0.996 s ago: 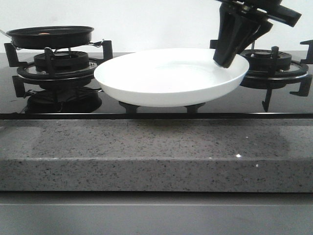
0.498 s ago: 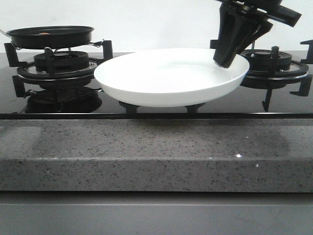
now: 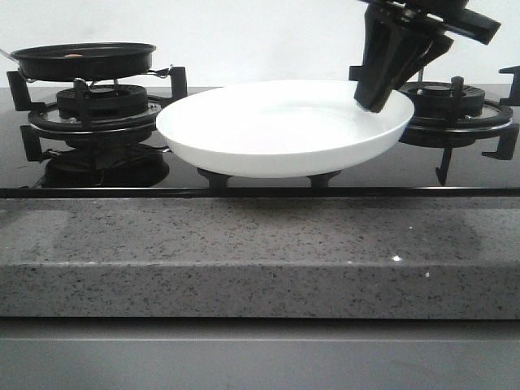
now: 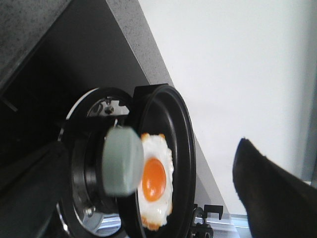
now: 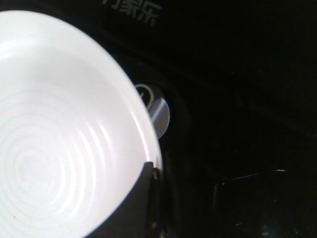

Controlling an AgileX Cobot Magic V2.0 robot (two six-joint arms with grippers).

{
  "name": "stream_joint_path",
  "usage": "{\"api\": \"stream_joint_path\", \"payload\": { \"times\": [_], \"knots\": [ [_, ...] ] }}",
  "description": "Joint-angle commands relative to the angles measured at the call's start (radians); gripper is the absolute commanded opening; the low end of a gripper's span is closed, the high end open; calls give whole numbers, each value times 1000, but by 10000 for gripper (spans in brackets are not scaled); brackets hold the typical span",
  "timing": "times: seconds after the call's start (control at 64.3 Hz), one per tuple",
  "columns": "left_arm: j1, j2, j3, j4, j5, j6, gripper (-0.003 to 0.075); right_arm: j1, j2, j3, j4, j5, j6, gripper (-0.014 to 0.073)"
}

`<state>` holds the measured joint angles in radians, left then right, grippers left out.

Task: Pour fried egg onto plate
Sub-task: 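Grasp the green handle of the black frying pan with the left gripper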

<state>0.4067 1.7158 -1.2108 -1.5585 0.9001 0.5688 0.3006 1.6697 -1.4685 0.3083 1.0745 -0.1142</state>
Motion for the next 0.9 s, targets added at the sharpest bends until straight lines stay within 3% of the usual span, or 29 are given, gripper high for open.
{"api": "stream_joint_path", "payload": {
  "times": [0.0,0.327,0.42,0.887],
  "knots": [
    [-1,-1,-71,-67,49,7,662,2,-52,-21,14,-10,-10,-59],
    [-5,54,-100,-77,65,7,659,2,-52,-21,14,-11,-10,-59],
    [-5,59,-100,-77,81,7,617,2,-52,-21,14,-11,-10,-59],
    [-5,60,-100,-77,90,7,115,2,-52,-21,14,-11,-10,-59]
  ]
}}
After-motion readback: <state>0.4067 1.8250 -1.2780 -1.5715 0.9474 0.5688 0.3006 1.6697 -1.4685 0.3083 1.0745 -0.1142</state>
